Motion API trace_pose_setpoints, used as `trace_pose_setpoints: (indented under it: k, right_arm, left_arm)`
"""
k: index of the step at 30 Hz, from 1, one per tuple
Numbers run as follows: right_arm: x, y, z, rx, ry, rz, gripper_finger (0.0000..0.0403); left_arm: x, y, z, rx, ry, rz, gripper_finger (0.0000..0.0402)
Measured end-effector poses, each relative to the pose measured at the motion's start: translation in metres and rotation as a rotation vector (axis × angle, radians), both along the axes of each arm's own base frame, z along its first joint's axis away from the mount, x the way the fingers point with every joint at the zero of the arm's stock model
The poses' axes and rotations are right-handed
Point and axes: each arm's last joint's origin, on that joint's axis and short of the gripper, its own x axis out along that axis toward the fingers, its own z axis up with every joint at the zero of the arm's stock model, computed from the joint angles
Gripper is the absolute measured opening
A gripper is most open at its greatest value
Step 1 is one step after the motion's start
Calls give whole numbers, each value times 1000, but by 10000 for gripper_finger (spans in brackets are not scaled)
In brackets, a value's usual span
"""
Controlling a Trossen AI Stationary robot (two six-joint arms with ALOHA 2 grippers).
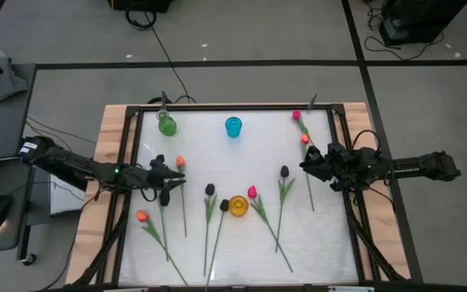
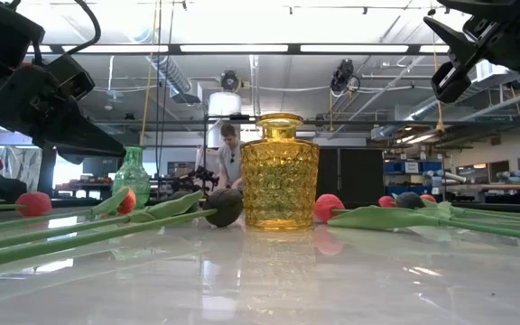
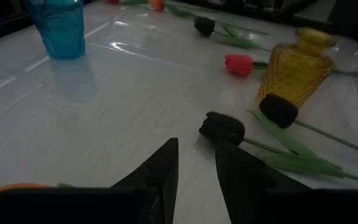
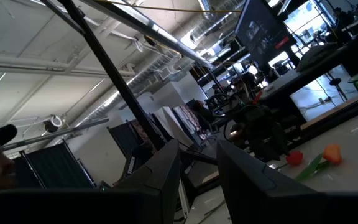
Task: Sort flowers into vase by color
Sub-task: Put the top pink flower into the blue vase
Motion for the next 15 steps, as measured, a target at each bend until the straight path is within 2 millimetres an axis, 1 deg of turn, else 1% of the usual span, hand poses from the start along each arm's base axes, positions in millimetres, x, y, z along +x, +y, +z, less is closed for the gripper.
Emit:
trace_pose_setpoints:
  k: [6, 11, 15]
  right_arm:
    - [0, -2, 0, 20, -1, -61, 117]
    - [0, -2, 0, 21, -1, -64, 117]
    - [0, -2, 0, 21, -1, -64, 117]
  left_arm:
    - [3, -1, 12, -139, -146, 31, 112]
    - [5, -1, 21, -173, -248, 27, 112]
    - [6, -1, 26, -185, -295, 25, 112]
